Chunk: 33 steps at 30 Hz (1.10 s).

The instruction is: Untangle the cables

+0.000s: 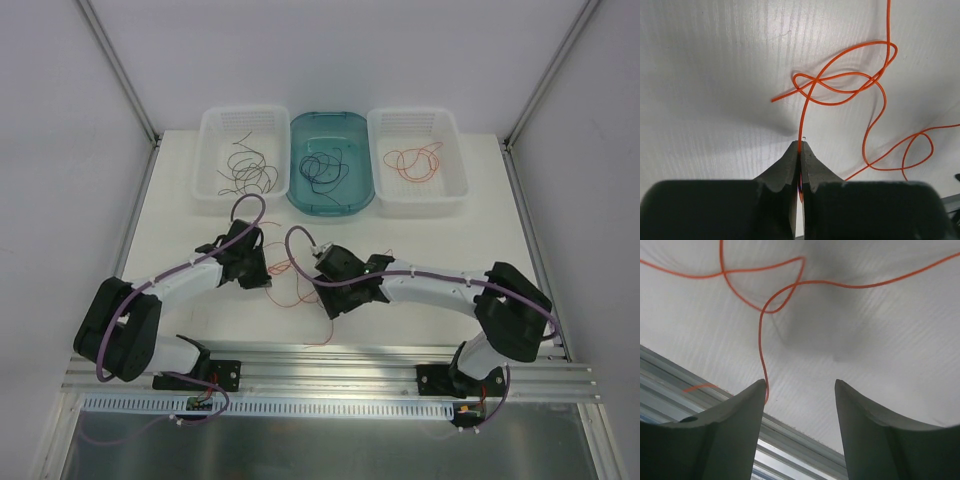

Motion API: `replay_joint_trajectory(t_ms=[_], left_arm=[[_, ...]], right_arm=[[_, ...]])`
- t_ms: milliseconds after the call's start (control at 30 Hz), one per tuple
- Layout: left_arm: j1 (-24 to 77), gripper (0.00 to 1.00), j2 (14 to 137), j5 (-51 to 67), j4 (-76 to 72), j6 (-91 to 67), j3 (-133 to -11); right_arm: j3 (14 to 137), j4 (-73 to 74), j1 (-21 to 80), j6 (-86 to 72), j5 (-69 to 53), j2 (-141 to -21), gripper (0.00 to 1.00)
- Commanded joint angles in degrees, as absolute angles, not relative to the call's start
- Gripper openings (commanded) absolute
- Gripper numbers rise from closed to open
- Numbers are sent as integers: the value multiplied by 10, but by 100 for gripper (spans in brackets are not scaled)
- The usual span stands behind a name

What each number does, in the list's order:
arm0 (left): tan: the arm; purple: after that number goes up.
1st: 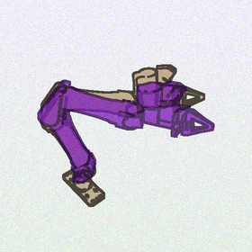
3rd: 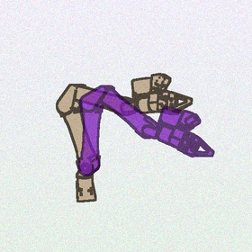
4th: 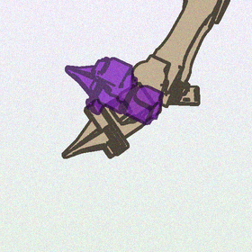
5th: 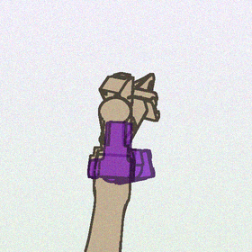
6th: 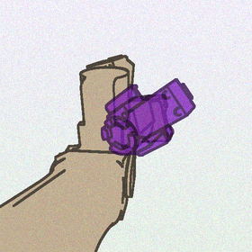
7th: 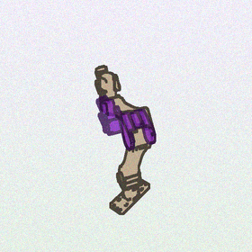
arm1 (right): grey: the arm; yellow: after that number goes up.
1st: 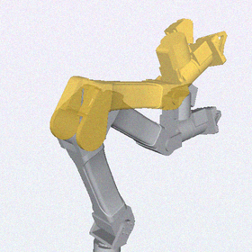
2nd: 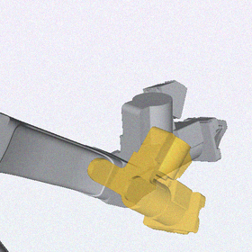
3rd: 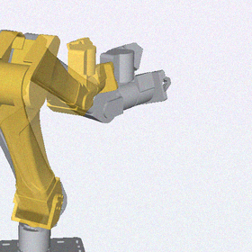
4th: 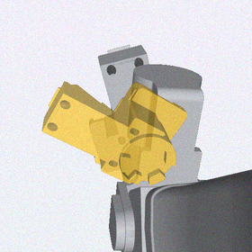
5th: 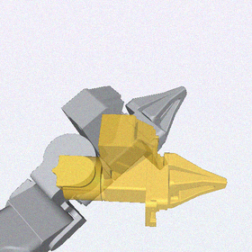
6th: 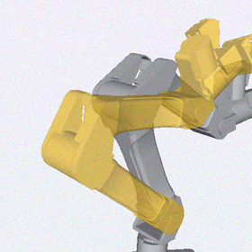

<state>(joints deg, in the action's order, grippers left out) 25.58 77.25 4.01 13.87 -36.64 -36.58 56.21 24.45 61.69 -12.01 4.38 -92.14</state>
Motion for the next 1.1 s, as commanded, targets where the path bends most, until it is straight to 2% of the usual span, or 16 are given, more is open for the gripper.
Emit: replay_joint_trajectory(t_ms=[0, 267, 800, 900, 1000, 1033, 1067], left_arm=[[262, 0, 751, 29, 132, -360, -352], [262, 0, 672, 33, 134, -363, -328], [262, 0, 651, 45, 137, -361, -323], [261, 0, 649, 44, 137, -360, -324], [262, 0, 643, 45, 138, -360, -324], [262, 0, 642, 43, 137, -360, -323], [262, 0, 640, 42, 137, -360, -323]], right_arm=[[563, 275, 585, -150, 112, -860, 62], [583, 267, 512, -242, 168, -881, 62], [667, 246, 504, -350, 200, -1018, 61], [678, 248, 504, -357, 197, -1042, 55], [676, 248, 503, -362, 203, -1050, 38], [674, 250, 502, -362, 212, -1050, 26], [672, 257, 501, -361, 216, -1049, 19]])
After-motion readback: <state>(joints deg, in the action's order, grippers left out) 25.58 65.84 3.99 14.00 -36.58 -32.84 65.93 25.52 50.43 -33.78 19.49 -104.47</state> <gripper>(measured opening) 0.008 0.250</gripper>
